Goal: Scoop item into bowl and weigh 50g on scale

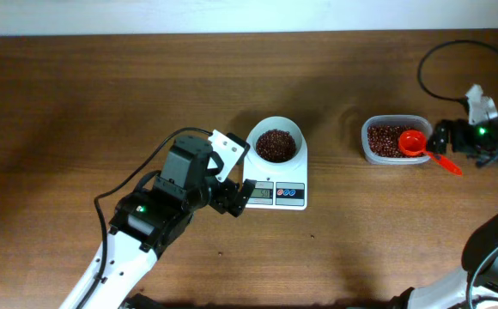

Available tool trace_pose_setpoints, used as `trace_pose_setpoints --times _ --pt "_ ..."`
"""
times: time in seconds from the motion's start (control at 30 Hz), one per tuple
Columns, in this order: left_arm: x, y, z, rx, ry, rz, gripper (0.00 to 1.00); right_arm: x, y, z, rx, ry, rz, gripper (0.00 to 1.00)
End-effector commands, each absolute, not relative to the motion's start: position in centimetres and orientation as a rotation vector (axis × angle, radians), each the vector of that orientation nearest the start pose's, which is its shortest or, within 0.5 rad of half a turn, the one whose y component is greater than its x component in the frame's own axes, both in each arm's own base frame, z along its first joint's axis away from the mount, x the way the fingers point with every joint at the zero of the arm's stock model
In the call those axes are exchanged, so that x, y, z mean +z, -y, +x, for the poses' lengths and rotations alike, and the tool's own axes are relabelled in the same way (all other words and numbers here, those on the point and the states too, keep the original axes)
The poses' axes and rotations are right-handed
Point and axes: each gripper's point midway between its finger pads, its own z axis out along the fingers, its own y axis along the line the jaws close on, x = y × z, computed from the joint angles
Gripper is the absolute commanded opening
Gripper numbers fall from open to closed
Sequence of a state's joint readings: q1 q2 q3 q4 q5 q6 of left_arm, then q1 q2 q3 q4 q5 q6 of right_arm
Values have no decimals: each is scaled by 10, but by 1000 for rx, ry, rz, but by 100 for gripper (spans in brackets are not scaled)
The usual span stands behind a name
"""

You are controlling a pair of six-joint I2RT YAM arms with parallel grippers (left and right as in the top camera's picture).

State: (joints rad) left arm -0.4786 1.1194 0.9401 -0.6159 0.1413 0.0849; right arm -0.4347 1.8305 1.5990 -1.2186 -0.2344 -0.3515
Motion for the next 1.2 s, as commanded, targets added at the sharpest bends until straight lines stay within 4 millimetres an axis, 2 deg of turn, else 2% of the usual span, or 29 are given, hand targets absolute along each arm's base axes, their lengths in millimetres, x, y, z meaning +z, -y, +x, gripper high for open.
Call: trace_pose_setpoints --times 0.0,0.07,0.2,1.17 --pt "191 173 279 -357 -2276 723 99 148 92 365 163 -2907 -112 99" --pt "191 173 279 -357 -2276 723 99 146 77 369 71 -2928 -232 99" --pt "191 173 279 -357 -2276 723 99 145 61 372 0 -2935 -325 99" --pt "191 173 279 -358 -2276 722 99 144 60 368 12 -2951 -329 99"
